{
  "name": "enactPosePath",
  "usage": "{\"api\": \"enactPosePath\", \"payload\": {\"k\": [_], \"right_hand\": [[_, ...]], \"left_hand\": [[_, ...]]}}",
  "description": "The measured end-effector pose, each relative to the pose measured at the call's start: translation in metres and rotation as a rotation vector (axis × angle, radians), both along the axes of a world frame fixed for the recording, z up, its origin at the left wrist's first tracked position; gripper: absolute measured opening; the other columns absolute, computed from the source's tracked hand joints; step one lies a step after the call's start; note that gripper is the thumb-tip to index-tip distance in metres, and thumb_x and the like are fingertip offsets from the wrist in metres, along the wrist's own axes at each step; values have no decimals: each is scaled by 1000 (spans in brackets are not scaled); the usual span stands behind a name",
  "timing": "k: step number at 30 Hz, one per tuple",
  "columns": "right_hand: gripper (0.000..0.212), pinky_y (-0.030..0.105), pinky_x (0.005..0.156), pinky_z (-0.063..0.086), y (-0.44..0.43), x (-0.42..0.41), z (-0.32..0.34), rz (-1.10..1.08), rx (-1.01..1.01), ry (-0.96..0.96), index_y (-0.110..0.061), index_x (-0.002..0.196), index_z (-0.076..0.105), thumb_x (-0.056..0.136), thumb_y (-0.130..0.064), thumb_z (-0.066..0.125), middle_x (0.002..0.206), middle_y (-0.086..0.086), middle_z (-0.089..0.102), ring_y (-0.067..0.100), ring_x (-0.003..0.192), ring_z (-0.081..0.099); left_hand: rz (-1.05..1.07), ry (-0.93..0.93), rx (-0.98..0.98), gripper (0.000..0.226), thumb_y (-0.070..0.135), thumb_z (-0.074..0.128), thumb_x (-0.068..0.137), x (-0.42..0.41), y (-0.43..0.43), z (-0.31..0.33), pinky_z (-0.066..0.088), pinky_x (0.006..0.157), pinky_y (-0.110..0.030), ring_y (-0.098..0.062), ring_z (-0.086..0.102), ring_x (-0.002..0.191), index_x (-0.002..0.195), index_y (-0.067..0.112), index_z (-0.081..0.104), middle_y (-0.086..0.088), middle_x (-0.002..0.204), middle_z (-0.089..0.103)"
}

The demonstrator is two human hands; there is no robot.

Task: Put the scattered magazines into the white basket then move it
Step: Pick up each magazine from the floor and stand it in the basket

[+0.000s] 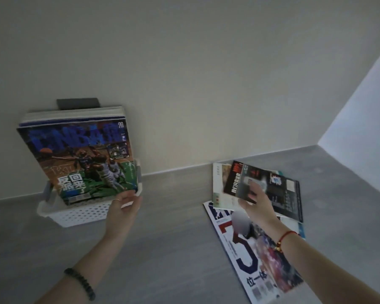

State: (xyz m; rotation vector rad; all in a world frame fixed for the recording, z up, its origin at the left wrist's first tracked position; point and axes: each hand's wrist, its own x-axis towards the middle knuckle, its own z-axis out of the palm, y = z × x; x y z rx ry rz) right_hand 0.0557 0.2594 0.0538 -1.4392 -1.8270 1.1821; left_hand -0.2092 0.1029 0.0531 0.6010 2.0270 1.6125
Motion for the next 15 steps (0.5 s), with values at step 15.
{"api": "enactPosePath", "payload": {"k": [15], "right_hand": [[83,44,111,27,97,130,-69,192,90,-471,-15,141,20,76,-31,68,147,8,30,25,135,28]], "left_hand": [[-248,-127,-202,29,24,59,84,166,85,-51,50,85,-35,-18,60,94,112,16,55,-2,102,63]]}}
